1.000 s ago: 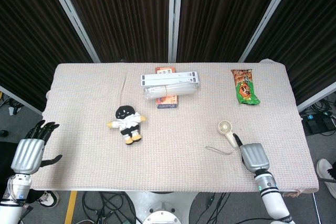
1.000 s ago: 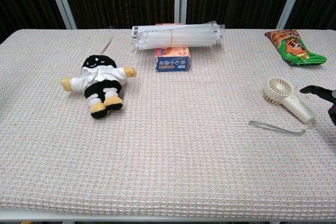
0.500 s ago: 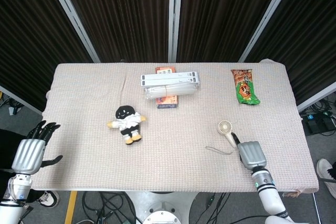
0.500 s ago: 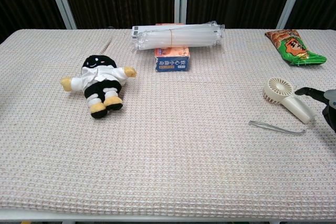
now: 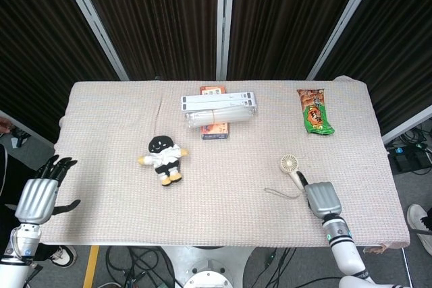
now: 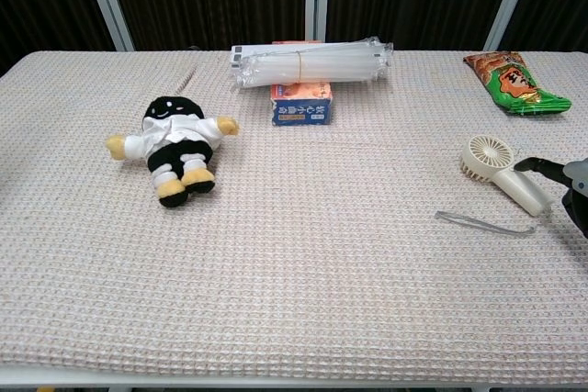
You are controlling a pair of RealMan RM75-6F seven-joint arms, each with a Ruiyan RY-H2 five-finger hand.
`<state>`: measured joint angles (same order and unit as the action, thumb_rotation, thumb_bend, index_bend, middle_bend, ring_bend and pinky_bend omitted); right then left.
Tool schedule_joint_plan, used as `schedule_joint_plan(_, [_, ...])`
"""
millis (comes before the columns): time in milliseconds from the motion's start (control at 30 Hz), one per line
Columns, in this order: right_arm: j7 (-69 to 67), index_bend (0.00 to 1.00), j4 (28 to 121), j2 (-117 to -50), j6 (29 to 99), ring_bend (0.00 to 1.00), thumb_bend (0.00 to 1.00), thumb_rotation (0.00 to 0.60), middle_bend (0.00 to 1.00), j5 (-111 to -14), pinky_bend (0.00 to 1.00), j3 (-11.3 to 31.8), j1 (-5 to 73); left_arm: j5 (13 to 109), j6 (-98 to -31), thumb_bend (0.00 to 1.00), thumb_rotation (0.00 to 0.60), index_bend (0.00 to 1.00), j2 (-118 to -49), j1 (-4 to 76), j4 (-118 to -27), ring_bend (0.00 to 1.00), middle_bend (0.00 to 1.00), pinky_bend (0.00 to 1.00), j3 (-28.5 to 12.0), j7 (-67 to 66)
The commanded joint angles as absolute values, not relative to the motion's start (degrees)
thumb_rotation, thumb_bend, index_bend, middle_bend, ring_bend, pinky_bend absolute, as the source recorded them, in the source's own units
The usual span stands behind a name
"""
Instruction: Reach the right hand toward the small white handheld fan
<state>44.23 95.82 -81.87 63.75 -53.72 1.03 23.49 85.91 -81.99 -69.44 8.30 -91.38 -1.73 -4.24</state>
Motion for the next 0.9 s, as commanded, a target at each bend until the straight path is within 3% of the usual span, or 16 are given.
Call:
schedule_joint_plan(33, [44.34,0.0,95.8,-81.97,63.79,0.69,1.0,0.6,0.72,-53.47,0.6,0.89,23.68,85.92,-82.03,0.08,0.6,0.16,-69.43,8.29,-91.35,0.05,0.14,0.21,-1.74,-4.25])
schedule_joint_plan(900, [45.21,0.0,96.35,-82.28,64.88,0.69,1.0,0.6,0.72,-51.35,0.6,-0.13,25.39,85.96,-82.14,0.08,0.6,0.16,-69.31,8.2,-91.29,0.05,0.14,0.21,-1.64,-4.28])
